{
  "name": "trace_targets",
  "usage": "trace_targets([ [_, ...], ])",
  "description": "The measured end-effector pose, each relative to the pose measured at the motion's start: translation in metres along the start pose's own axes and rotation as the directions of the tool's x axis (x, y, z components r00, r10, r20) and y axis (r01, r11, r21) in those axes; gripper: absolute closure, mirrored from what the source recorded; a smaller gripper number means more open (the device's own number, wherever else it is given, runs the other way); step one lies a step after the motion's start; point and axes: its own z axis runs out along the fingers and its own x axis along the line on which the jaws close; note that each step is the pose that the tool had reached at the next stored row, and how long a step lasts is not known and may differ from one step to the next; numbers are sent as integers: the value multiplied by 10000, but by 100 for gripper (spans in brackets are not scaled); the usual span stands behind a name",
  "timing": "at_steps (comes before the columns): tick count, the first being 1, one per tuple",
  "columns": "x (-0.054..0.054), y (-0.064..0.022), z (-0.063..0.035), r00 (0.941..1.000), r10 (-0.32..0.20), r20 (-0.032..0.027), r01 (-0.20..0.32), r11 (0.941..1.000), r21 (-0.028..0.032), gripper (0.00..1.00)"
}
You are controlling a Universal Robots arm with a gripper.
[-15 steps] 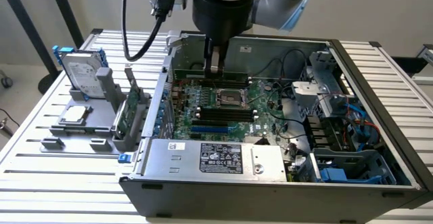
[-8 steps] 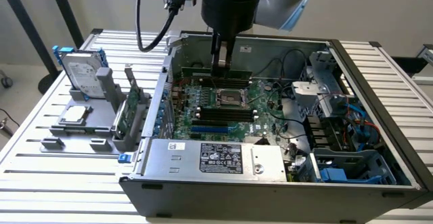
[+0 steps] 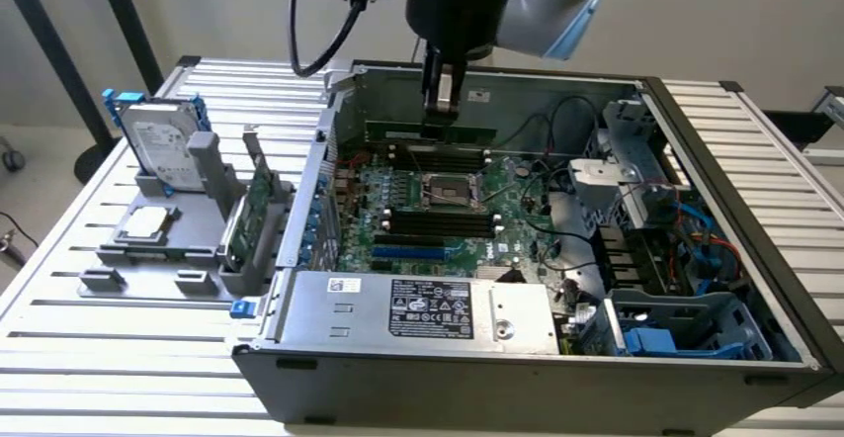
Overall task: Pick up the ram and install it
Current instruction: 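Pick up the ram and move it above insertion slot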
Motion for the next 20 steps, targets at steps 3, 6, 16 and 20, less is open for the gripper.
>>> trace_targets([
  [3,-94,-64,41,10000,2,-58,-2,10000,4,86],
  [6,-153,-149,74,10000,5,-76,-5,10000,4,86],
  [16,-179,-212,243,9987,500,-46,-499,9987,75,86],
  [20,-176,-217,309,9973,729,-34,-729,9973,108,86],
])
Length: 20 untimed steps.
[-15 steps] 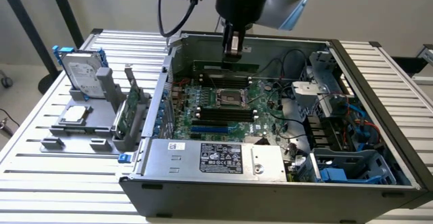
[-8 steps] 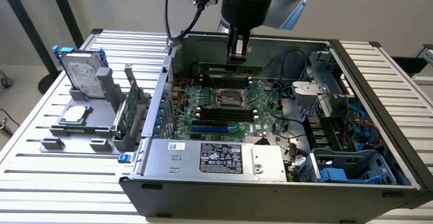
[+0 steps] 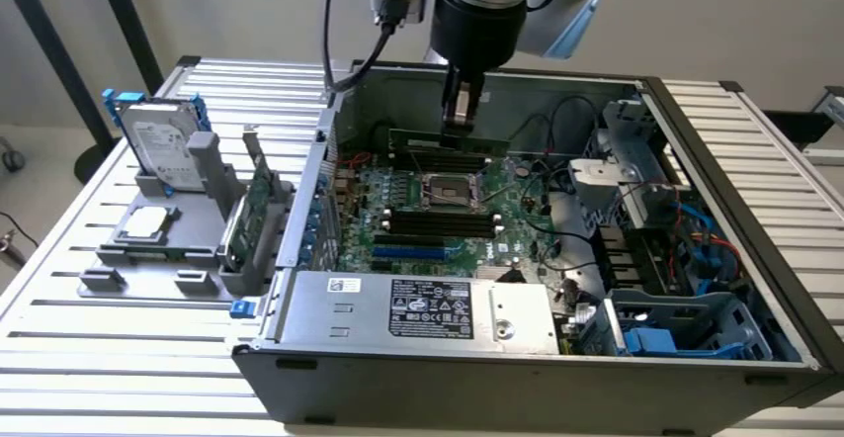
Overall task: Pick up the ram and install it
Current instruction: 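Pick up the ram and move it above insertion slot, then insert the ram into the slot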
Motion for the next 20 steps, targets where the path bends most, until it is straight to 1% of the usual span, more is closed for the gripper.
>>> trace_targets([
  [4,8,-5,62,10000,81,4,-81,10000,40,86],
  [6,11,-6,89,10000,97,3,-97,9999,79,86],
  [9,17,-9,128,9999,107,1,-107,9998,159,86],
  [10,18,-10,138,9999,112,0,-112,9998,170,86],
  [13,18,-10,138,9999,115,-8,-115,9998,166,86],
  [15,18,-10,139,9999,119,-8,-119,9998,142,86],
  [20,18,-10,139,9999,121,-10,-121,9998,127,86],
])
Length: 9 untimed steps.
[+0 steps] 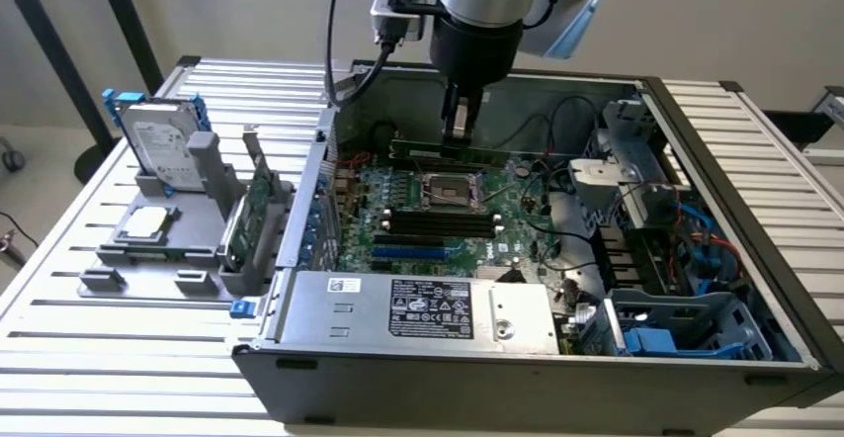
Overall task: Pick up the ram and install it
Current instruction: 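Insert the ram into the slot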
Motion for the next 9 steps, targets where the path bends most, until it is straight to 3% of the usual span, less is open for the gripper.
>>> trace_targets([
  [6,0,1,2,10000,-1,0,1,10000,5,86],
  [8,6,29,15,10000,-22,8,22,9999,157,86],
  [9,7,35,22,10000,-32,-5,33,9998,184,86],
])
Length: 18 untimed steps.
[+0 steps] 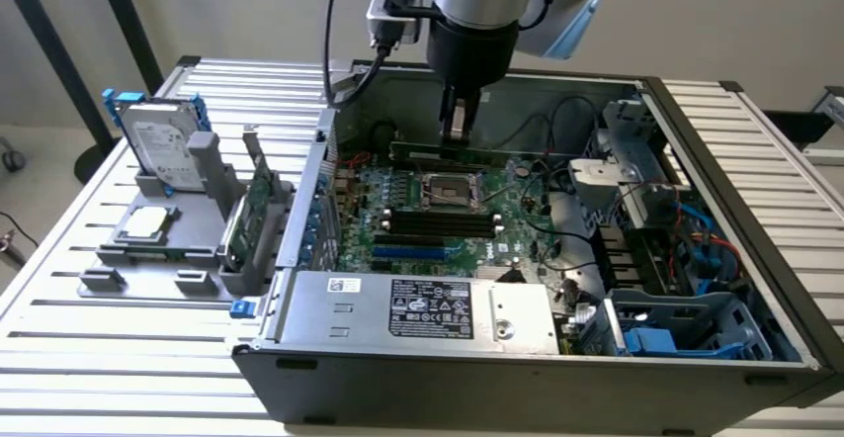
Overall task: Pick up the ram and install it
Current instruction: 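Insert the ram into the slot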
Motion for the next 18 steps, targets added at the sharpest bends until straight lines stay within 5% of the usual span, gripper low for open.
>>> trace_targets([
  [4,7,3,50,9999,-90,-56,90,10000,1,86],
  [11,18,0,129,9989,-361,-289,361,9993,-11,86],
  [18,28,-14,252,9958,-837,-380,835,9965,-68,86],
])
